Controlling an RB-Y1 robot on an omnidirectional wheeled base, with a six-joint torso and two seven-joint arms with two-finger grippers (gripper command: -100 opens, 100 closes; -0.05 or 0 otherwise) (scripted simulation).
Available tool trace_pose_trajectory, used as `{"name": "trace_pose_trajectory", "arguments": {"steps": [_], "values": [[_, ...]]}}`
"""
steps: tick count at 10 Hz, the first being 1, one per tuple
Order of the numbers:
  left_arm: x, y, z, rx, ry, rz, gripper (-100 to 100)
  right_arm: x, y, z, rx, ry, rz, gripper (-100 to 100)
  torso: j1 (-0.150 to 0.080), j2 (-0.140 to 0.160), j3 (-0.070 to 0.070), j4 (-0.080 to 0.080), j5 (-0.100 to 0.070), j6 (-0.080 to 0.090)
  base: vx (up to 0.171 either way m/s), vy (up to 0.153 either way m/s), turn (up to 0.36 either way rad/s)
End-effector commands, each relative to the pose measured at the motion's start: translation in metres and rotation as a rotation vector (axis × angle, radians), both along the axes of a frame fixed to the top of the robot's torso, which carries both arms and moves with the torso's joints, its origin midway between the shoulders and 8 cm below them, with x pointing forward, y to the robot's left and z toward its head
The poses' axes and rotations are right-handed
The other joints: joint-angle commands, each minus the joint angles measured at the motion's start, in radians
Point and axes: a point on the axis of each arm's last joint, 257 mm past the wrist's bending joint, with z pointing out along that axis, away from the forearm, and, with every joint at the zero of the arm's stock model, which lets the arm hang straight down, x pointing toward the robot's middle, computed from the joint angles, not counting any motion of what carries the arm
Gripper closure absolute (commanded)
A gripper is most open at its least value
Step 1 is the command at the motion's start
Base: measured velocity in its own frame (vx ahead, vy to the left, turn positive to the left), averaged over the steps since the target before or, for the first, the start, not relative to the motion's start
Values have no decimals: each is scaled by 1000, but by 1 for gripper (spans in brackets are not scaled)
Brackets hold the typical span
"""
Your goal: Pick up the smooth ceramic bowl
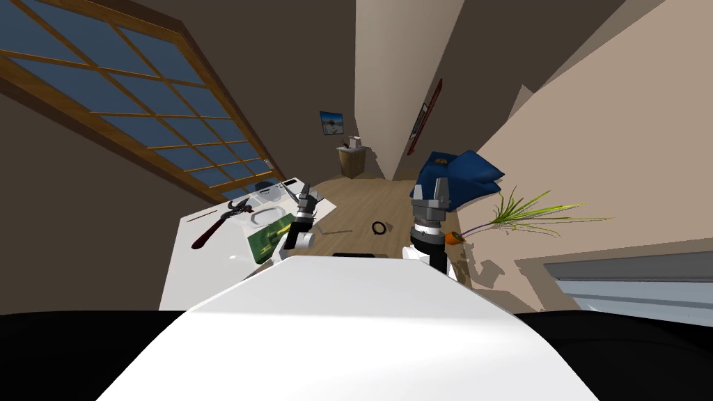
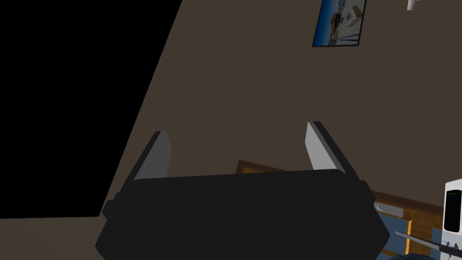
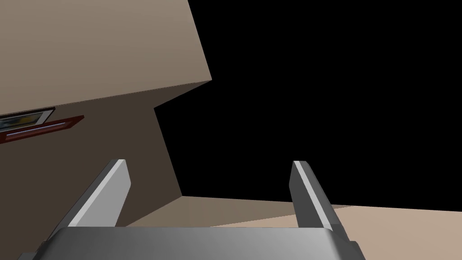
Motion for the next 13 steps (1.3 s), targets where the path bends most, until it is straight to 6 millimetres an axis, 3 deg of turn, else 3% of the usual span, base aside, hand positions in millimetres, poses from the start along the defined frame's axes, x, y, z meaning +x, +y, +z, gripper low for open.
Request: {"name": "trace_pose_trajectory", "arguments": {"steps": [1,8,13], "values": [[9,2,-7,6,30,0,-100,0,0,0,0,0,0,0,0,0,0,0,0,0,-25,-17,-14],[67,15,-74,36,246,11,-100,0,0,0,0,0,0,0,1,0,0,0,0,0,-27,-15,-21],[94,30,-127,40,397,34,-100,0,0,0,0,0,0,0,1,0,0,0,0,0,-22,-6,-19]]}}
